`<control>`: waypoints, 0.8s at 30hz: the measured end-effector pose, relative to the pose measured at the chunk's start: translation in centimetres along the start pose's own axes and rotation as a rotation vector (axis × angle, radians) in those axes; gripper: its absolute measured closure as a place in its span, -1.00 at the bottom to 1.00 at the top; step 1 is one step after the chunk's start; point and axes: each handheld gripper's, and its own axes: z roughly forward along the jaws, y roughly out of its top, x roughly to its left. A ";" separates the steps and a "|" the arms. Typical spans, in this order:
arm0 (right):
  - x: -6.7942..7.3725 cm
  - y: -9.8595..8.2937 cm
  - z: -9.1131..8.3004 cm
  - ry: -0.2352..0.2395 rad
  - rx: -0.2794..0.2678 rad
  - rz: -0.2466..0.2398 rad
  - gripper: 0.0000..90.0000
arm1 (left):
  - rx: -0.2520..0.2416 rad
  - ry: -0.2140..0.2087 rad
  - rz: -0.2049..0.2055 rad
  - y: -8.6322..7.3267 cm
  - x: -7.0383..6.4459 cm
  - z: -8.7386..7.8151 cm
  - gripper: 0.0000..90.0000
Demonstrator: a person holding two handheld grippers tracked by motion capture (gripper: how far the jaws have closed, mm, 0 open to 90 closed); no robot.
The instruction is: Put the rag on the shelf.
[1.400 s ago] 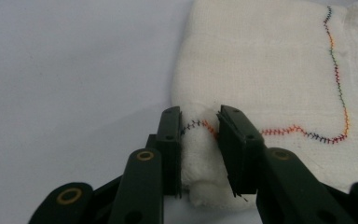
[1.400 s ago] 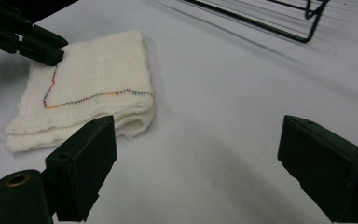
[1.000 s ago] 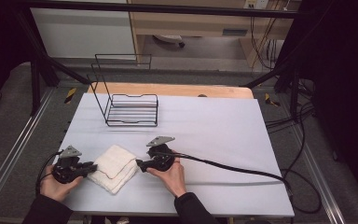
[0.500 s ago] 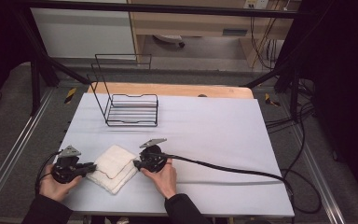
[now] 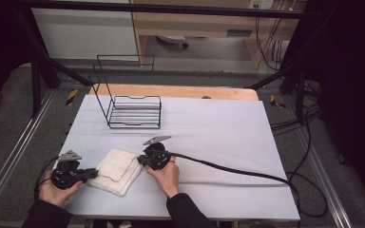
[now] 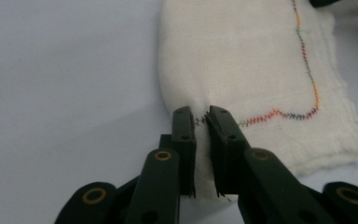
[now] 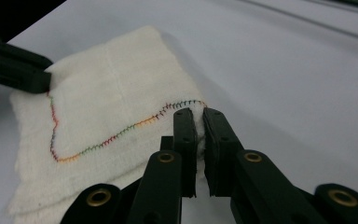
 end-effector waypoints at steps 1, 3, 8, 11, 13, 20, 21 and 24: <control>0.0 0.0 0.0 0.000 0.000 0.000 0.88 | -0.001 -0.005 0.000 0.0 -0.2 0.0 0.80; -0.4 0.5 0.1 -0.011 -0.009 -0.014 0.88 | -0.001 -0.010 0.013 0.1 -0.8 0.0 0.79; -1.0 0.3 0.7 -0.028 -0.006 -0.056 0.84 | -0.014 0.016 0.030 0.3 -1.1 -0.1 0.62; -0.8 0.3 0.6 -0.034 -0.022 -0.070 0.76 | -0.053 0.038 0.022 0.8 -0.6 -0.5 0.48; -0.5 0.6 -0.2 -0.047 -0.047 -0.097 0.48 | -0.082 0.052 0.012 1.4 -0.3 -0.6 0.18; -0.2 0.9 -1.8 -0.087 -0.061 -0.166 -0.05 | -0.087 0.075 0.020 4.4 0.2 1.0 -0.16; -0.1 1.0 -2.2 -0.094 -0.062 -0.180 -0.19 | -0.082 0.076 0.023 4.8 0.3 1.4 -0.22; 0.0 1.0 -2.6 -0.094 -0.055 -0.188 -0.34 | -0.070 0.079 0.027 5.8 0.6 2.5 -0.23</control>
